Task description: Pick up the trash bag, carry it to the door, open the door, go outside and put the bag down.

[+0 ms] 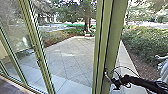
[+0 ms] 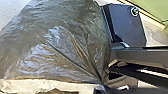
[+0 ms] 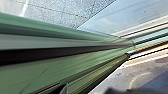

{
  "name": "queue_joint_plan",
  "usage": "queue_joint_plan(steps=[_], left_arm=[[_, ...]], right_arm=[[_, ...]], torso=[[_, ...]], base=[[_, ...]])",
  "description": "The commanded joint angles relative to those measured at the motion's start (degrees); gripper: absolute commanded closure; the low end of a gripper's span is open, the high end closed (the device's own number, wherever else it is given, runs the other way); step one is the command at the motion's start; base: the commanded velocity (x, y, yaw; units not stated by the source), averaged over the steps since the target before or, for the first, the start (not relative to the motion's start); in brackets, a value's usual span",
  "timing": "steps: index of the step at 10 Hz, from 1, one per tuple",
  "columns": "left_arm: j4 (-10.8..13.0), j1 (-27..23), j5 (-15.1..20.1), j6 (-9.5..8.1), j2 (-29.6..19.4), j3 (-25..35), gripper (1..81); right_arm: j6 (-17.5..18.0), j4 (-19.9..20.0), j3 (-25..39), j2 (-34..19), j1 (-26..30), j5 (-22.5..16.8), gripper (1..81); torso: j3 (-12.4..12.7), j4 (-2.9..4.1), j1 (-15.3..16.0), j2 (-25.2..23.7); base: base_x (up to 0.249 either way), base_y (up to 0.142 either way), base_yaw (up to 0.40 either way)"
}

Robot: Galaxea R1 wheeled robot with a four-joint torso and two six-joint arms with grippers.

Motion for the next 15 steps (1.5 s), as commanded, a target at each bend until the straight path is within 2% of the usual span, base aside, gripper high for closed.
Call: queue_joint_plan(steps=[1, 10, 13, 15], left_arm=[[-0.5, -1.9, 3.3, -0.15, -0.2, 0.1, 81.1], [-0.4, -1.8, 3.3, -0.15, -0.2, 0.1, 81.1], [-0.2, -1.5, 3.3, -0.15, -0.3, 0.1, 81.1], [0.0, -1.5, 3.3, -0.06, -0.2, 0.2, 81.1]], right_arm=[[2.7, -1.3, 0.5, 3.9, 3.8, -4.5, 1.0], [2.6, 1.3, 3.8, -3.7, 7.8, -4.5, 1.0], [2.5, 0.7, 10.6, -10.4, 10.4, -4.3, 1.0], [1.9, -0.6, 11.3, -13.5, 13.4, -4.3, 1.0]], torso=[[0.0, 0.00, 0.1, 0.0], [-0.1, 0.00, 0.3, 0.1], [-0.3, 0.04, 0.5, 0.3], [-0.3, 0.06, 0.5, 0.3]], base=[[0.111, 0.000, 0.000], [0.093, 0.000, 0.000], [0.000, 0.000, 0.000], [0.000, 0.000, 0.000]])
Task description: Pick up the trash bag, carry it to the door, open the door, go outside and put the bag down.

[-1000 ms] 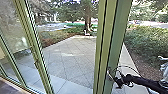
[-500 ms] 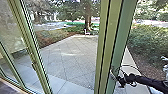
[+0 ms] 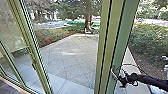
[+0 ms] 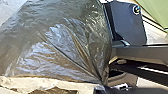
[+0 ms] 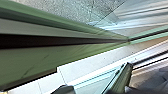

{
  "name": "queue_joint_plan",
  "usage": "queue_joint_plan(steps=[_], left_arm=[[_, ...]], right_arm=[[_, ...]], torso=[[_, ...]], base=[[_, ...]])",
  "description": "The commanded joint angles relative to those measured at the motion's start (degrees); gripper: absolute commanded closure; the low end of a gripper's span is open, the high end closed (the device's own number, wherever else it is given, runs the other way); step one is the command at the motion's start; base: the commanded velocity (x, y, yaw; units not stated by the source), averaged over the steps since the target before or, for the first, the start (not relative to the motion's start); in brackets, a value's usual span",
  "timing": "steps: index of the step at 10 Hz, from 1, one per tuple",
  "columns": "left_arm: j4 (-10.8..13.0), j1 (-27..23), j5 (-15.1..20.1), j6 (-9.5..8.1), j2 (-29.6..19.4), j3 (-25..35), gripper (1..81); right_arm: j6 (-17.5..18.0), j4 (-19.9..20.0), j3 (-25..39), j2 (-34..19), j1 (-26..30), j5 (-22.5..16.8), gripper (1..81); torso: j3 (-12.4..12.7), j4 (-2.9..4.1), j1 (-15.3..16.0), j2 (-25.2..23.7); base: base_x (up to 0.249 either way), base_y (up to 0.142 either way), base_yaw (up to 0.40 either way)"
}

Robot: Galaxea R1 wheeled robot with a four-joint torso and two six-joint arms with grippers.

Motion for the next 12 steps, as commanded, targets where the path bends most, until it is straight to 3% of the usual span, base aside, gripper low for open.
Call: queue_joint_plan(steps=[1, 12], left_arm=[[0.1, -1.4, 3.5, -0.06, -0.2, 0.2, 81.1], [0.3, 0.0, 3.0, -0.06, -0.7, 0.3, 81.1]], right_arm=[[-2.1, -1.1, 1.2, -3.6, 11.8, -5.3, 1.0], [-2.5, -13.9, -0.9, -2.8, 20.5, -4.5, 1.0]], torso=[[0.0, 0.00, 0.0, 0.0], [-0.1, 0.02, 0.0, 0.0]], base=[[0.000, 0.000, 0.000], [0.000, 0.000, 0.000]])
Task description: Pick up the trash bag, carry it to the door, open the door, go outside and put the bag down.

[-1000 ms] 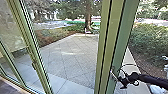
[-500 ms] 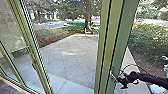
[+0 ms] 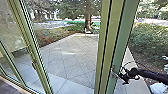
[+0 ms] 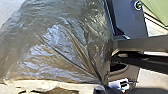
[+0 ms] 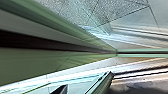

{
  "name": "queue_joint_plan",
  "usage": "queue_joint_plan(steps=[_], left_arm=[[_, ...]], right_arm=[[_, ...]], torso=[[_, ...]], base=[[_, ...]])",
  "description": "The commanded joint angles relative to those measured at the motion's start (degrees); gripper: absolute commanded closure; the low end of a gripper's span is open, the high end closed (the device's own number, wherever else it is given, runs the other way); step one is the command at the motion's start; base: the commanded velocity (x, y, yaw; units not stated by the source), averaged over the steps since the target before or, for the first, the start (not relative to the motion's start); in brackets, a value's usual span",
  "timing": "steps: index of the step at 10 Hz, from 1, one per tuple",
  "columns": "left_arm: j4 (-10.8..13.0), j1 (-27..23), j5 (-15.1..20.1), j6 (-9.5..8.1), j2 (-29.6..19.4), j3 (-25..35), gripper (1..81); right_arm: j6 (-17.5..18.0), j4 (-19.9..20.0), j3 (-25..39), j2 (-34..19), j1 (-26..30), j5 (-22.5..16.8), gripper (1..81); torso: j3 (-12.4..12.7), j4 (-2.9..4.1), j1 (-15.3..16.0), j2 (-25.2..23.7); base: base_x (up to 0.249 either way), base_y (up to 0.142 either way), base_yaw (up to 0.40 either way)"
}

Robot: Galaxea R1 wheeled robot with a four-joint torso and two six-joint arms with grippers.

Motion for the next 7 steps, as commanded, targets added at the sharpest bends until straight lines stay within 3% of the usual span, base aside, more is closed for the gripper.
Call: queue_joint_plan(steps=[1, 5, 7], left_arm=[[0.2, -1.2, 3.7, -0.06, -0.3, 0.3, 81.1], [0.3, -1.1, 3.6, -0.06, -0.4, 0.5, 81.1], [0.2, -1.1, 3.5, -0.06, -0.5, 0.5, 81.1]], right_arm=[[0.0, -3.9, -1.4, -2.5, 15.3, 4.2, 1.0], [0.2, -7.9, 0.6, -5.0, 17.2, 3.8, 1.0], [0.2, -12.1, 1.1, -5.6, 18.2, 3.2, 1.0]], torso=[[0.0, 0.00, 0.0, 0.0], [0.0, 0.02, 0.0, 0.0], [0.0, 0.02, 0.1, 0.0]], base=[[0.000, 0.000, 0.000], [0.000, 0.000, 0.000], [0.000, 0.000, 0.000]])
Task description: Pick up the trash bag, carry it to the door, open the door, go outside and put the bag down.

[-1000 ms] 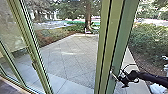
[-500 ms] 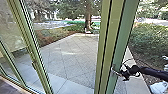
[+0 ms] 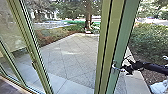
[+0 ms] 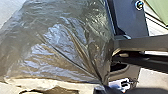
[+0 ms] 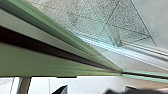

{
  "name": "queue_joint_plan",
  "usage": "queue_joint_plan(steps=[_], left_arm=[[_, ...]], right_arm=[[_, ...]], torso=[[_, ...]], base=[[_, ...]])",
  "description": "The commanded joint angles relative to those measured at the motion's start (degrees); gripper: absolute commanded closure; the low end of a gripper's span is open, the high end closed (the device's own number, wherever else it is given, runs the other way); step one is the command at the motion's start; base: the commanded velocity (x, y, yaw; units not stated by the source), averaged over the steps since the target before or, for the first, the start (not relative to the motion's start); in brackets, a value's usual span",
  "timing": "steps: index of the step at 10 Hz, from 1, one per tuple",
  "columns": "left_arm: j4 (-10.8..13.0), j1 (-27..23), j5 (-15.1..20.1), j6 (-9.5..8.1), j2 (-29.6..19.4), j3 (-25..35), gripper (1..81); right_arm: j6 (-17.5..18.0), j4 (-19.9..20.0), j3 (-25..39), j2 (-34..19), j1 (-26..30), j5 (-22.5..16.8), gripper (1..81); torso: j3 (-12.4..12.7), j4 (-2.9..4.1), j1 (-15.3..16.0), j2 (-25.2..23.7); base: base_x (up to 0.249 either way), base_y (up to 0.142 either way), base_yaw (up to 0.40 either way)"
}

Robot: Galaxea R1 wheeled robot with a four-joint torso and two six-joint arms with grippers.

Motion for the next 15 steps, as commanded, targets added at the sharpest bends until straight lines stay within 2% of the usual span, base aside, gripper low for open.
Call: queue_joint_plan(steps=[1, 4, 5, 6, 7, 8, 9, 10, 12, 13, 14, 15], left_arm=[[0.2, -1.1, 3.6, -0.06, -0.3, 0.4, 81.1], [0.3, -1.1, 3.6, -0.06, -0.3, 0.4, 81.1], [0.3, -1.1, 3.6, -0.06, -0.2, 0.4, 81.1], [0.3, -1.1, 3.7, -0.06, -0.1, 0.4, 81.1], [0.3, -1.1, 3.7, -0.06, -0.1, 0.4, 81.1], [0.3, -1.1, 3.8, -0.06, 0.0, 0.4, 81.1], [0.4, -1.1, 3.8, -0.06, 0.0, 0.4, 81.1], [0.4, -1.1, 3.9, -0.06, 0.1, 0.4, 81.1], [0.4, -1.1, 3.9, -0.06, 0.2, 0.4, 81.1], [0.4, -1.1, 3.9, -0.06, 0.2, 0.4, 81.1], [0.3, -1.1, 3.9, -0.06, 0.2, 0.4, 81.1], [0.2, -1.1, 3.9, -0.06, 0.2, 0.4, 81.1]], right_arm=[[-1.2, -6.0, 0.3, -3.0, 12.6, -0.5, 1.0], [-1.3, -9.7, 3.9, -5.9, 14.4, -0.9, 1.0], [-1.3, -12.1, 5.5, -6.4, 15.2, -1.0, 1.0], [-1.3, -12.9, 6.2, -6.8, 15.5, -2.2, 1.0], [-1.3, -13.6, 6.2, -7.0, 15.5, -2.5, 1.0], [-1.4, -13.7, 6.2, -7.5, 15.8, -2.8, 1.0], [-1.5, -14.0, 6.2, -8.1, 15.9, -2.9, 1.0], [-1.6, -15.2, 6.2, -8.9, 16.1, -3.0, 1.0], [-4.3, -16.5, 6.1, -9.8, 16.8, -4.6, 1.0], [-6.0, -16.6, 5.9, -10.2, 16.9, -4.8, 1.0], [-7.4, -16.9, 5.7, -10.5, 16.9, -5.0, 1.0], [-9.0, -17.0, 5.6, -10.9, 17.1, -5.0, 1.0]], torso=[[0.0, 0.00, 0.0, 0.0], [0.0, 0.02, 0.1, 0.0], [0.0, 0.02, 0.1, 0.0], [0.0, 0.02, 0.1, 0.0], [1.9, 0.02, 0.1, 0.0], [5.0, 0.02, 0.1, 0.0], [6.2, 0.02, 0.1, 0.0], [2.1, 0.02, 0.1, 0.1], [4.5, 0.02, 0.1, 0.1], [5.0, -2.12, 0.0, 0.0], [5.2, -2.78, 0.0, 0.0], [7.2, -3.47, 0.0, 0.0]], base=[[0.000, 0.000, 0.000], [0.000, 0.000, 0.000], [0.000, 0.000, 0.000], [0.000, 0.000, 0.000], [0.000, 0.000, 0.000], [0.000, 0.000, 0.000], [0.000, 0.000, 0.000], [0.000, 0.000, 0.000], [0.000, 0.000, 0.000], [0.000, 0.000, 0.000], [0.000, 0.000, 0.000], [0.000, 0.000, 0.000]])
